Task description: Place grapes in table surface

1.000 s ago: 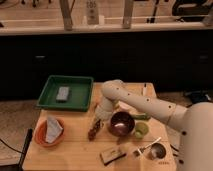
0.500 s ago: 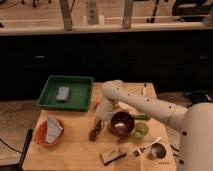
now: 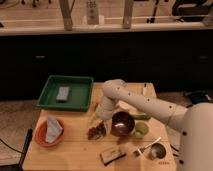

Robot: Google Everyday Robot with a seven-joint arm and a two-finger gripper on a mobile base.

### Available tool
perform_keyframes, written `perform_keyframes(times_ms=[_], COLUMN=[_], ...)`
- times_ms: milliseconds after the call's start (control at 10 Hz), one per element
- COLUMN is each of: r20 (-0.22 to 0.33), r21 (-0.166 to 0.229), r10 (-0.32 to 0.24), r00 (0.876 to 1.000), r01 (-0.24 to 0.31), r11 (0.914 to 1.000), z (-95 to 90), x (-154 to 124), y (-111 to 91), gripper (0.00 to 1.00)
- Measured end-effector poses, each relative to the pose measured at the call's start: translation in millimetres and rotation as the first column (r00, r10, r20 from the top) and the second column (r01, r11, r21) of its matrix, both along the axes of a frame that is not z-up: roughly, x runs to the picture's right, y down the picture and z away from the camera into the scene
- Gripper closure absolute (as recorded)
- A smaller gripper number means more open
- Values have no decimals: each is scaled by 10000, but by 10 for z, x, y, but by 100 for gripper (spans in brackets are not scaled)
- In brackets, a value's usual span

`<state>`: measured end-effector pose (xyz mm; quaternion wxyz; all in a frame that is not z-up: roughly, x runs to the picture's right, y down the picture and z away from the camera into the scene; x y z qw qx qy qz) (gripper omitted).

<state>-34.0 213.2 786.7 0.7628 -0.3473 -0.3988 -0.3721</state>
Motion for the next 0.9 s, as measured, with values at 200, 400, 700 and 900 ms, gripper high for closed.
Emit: perform_keyframes(times_ms=[200, 400, 700, 900], r20=[62, 109, 109, 111], r21=[-13, -26, -26, -32], r10=[-2, -13, -13, -10], r00=[10000, 9999, 9999, 9999], r01=[2, 13, 13, 10], r11=[10000, 10000, 10000, 10000], z=[9, 14, 14, 16], x=[1, -4, -3, -4], y=[-36, -50, -50, -47], gripper=[20, 20, 20, 20])
